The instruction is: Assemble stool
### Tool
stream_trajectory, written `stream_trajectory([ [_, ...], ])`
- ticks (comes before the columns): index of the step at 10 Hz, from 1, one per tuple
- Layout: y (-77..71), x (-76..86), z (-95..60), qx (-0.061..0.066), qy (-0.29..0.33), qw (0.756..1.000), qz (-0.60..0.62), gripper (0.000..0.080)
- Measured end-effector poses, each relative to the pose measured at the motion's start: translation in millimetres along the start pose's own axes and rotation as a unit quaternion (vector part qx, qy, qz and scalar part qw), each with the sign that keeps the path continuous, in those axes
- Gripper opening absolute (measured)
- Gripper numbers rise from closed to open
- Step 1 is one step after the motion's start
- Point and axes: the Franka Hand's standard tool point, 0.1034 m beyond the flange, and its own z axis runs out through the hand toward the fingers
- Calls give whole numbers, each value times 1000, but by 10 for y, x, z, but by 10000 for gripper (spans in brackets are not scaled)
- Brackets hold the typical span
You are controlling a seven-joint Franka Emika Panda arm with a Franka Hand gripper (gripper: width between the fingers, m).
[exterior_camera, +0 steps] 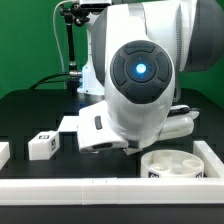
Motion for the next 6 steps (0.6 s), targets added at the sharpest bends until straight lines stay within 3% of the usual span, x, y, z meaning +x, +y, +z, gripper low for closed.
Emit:
stream_trajectory([
  [2, -34, -45, -25, 2, -8, 1000, 7, 321],
  [6, -315, -319, -394, 25, -25, 998, 55, 322],
])
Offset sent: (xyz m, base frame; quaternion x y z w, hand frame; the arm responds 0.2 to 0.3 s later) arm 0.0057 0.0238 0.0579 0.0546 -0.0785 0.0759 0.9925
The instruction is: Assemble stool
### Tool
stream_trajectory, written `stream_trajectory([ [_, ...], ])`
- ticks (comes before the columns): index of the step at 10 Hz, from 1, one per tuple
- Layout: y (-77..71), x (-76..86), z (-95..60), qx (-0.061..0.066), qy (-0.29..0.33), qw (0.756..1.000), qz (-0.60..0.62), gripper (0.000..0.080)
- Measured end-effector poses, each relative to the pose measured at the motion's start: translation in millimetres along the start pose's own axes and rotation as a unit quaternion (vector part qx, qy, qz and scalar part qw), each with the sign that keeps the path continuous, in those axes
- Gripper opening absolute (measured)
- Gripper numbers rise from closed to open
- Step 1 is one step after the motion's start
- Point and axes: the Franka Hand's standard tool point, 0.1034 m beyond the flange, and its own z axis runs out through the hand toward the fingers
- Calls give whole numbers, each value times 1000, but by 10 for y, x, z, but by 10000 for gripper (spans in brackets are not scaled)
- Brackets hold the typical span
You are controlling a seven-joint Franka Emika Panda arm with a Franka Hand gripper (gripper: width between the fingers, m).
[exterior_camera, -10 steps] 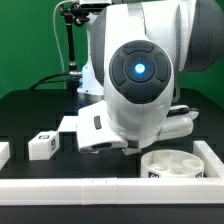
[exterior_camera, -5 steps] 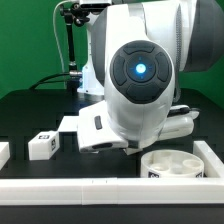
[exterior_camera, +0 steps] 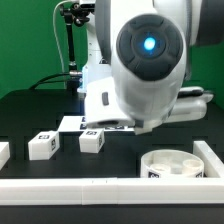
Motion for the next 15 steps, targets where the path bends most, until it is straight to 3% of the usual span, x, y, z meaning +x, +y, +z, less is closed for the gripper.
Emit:
stream_trajectory([
  [1, -45, -24, -73, -2, 14, 1000, -4, 322],
  [4, -47, 54, -100, -2, 41, 999, -7, 323],
  [5, -62, 170, -210, -1, 100, 995, -7, 323],
  [6, -72, 43, -274, -2, 114, 993, -8, 323],
  [7, -111, 31, -421, -3, 148, 989, -5, 323],
  [10, -225, -15, -703, -7, 269, 963, -7, 323],
  [14, -231, 51, -799, -8, 402, 916, -7, 323],
  [15, -278, -18, -861, -10, 432, 902, -11, 323],
])
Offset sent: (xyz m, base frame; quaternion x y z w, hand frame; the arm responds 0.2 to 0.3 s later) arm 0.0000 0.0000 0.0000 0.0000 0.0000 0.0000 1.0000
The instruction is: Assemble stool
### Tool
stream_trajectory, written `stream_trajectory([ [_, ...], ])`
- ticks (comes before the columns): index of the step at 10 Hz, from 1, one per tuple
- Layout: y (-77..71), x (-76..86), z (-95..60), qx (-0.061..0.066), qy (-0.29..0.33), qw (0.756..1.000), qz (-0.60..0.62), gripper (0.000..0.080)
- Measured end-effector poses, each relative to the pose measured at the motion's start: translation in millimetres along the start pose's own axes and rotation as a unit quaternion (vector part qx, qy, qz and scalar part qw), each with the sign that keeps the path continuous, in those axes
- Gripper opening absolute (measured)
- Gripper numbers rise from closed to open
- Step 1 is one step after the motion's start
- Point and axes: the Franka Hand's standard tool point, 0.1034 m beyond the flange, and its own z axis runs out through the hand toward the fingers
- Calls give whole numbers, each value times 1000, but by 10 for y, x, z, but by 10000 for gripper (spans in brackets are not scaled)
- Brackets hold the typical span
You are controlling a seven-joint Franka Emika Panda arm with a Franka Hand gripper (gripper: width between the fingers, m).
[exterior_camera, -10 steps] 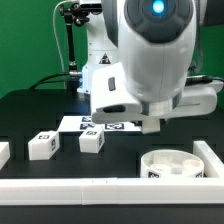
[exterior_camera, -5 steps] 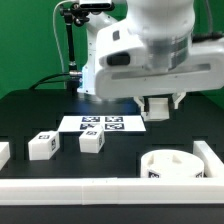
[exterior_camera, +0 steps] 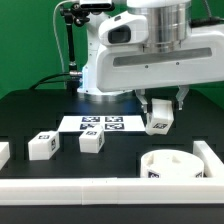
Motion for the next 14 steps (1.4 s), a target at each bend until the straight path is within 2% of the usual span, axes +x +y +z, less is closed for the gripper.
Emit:
stream_trajectory([
  [2, -96, 100, -116, 2, 76, 997, 0, 323],
  [5, -76, 129, -61, 2, 199, 980, -5, 323],
  [6, -87, 127, -61, 2, 224, 975, -7, 323],
  [8, -97, 239, -147, 4, 266, 964, -15, 323],
  [9, -48, 274, -174, 2, 267, 963, -16, 323],
  [13, -55, 264, -148, 1, 261, 965, -22, 323],
  [14, -38, 312, -139, 1, 245, 969, -30, 323],
])
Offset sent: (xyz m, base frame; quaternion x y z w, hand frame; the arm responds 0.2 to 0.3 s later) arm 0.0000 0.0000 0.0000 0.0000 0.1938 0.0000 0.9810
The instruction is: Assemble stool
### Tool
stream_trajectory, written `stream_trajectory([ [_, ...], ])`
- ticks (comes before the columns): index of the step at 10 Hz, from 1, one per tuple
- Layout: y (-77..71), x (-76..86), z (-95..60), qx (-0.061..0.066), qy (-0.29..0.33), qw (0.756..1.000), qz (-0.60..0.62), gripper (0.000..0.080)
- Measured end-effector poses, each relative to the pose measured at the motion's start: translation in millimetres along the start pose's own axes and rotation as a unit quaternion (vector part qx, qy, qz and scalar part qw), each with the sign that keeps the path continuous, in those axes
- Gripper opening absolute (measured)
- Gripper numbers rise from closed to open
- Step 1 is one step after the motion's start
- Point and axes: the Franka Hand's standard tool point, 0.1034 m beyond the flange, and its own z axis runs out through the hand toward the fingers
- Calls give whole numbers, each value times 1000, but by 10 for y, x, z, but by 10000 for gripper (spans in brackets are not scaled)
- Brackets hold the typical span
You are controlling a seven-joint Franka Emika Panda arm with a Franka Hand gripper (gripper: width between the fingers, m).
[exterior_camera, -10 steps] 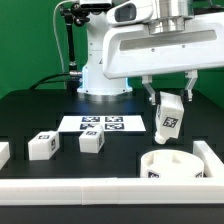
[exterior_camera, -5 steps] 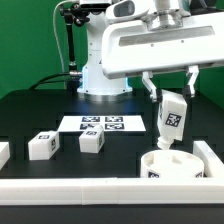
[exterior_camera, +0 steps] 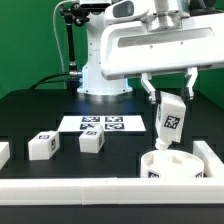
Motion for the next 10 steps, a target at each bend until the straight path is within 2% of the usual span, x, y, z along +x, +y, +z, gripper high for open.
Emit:
stream_trajectory([
  [4, -135, 254, 118, 23, -3, 1000, -7, 323],
  [8, -103, 234, 127, 22, -3, 1000, -10, 323],
  [9, 40, 113, 158, 21, -11, 1000, -2, 323],
  [10, 23, 28, 179, 24, -15, 1000, 8, 323],
])
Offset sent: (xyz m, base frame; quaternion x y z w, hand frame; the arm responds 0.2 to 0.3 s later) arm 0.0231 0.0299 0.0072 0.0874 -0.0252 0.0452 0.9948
